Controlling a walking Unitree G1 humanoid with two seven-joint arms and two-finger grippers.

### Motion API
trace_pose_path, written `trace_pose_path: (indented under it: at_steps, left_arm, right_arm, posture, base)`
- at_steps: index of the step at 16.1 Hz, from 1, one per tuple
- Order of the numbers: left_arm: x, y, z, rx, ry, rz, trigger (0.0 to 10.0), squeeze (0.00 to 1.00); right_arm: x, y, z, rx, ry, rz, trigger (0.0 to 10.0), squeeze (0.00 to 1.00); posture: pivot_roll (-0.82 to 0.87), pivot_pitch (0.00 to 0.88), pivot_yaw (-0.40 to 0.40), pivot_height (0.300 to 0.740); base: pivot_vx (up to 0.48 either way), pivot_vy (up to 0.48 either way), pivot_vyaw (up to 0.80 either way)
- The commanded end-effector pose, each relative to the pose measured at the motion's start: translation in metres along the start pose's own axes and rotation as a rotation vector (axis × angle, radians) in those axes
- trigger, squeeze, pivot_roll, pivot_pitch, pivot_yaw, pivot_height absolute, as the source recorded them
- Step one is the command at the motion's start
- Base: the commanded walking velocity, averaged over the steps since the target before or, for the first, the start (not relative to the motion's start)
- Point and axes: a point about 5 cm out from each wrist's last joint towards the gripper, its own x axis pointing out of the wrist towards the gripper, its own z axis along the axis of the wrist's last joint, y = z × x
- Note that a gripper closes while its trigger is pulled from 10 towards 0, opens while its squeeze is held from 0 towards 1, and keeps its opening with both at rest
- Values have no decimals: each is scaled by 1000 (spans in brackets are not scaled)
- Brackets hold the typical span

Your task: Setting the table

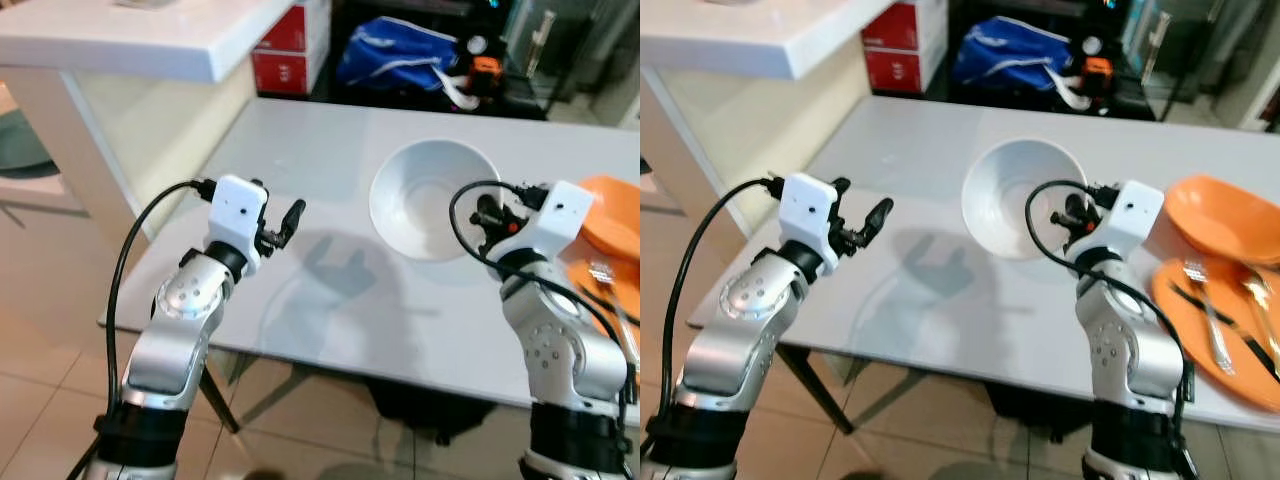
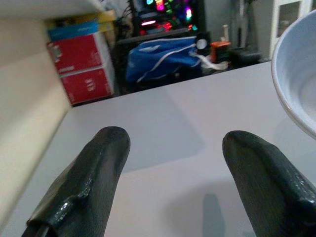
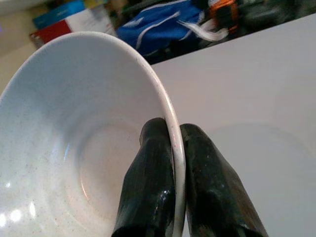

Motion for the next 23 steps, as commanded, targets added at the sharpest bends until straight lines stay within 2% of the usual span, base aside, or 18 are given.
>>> trace_pose_path:
  at_steps: [1,3,4,6,8,10,14,16,17,19,21,23]
  left_arm:
    - [-2,7,1,13,8,16,10000,0]
    - [-2,3,0,20,11,-16,10000,0]
    - [-4,-3,-2,41,25,-72,10000,0]
    - [-11,-11,-3,69,22,-185,10000,0]
    - [-16,-12,-2,71,22,-237,10000,0]
    - [-24,-13,-2,90,40,-286,10000,0]
    - [-35,-19,-8,74,70,-339,10000,0]
    - [-35,-27,-10,68,74,-368,10000,0]
    - [-35,-32,-9,50,67,-383,10000,0]
    - [-34,-38,-4,35,55,-414,10000,0]
    - [-41,-50,-6,-38,60,-499,10000,0]
    - [-43,-56,-9,-41,77,-542,10000,0]
  right_arm:
    - [2,10,1,13,-5,37,10000,0]
    - [2,8,1,20,-5,23,10000,0]
    - [2,7,0,33,16,9,10000,0]
    - [5,6,-6,104,98,-11,10000,0]
    - [7,3,-12,134,179,-10,10000,0]
    - [10,-3,-16,106,238,-22,10000,0]
    - [13,-12,-15,129,247,-55,10000,0]
    - [20,-18,-14,148,250,-82,10000,0]
    - [25,-22,-12,187,261,-83,10000,0]
    - [35,-22,-8,239,268,-70,10000,0]
    - [55,-16,-2,295,268,-49,10000,0]
    - [66,-15,2,328,270,-53,10000,0]
  posture:
    - [109,30,8,740]
    - [109,30,8,740]
    - [107,34,13,740]
    - [107,39,14,740]
    - [113,50,9,740]
    - [116,76,12,740]
    - [97,107,19,740]
    - [76,122,25,740]
    - [79,135,14,740]
    - [82,135,-3,740]
    - [64,134,13,740]
    - [56,134,15,740]
  base:
    - [442,0,0]
    - [189,0,0]
    - [0,0,0]
    - [0,0,0]
    - [0,0,0]
    - [0,0,0]
    - [0,0,0]
    - [0,0,0]
    - [0,0,0]
    - [0,0,0]
    - [0,0,0]
    - [0,0,0]
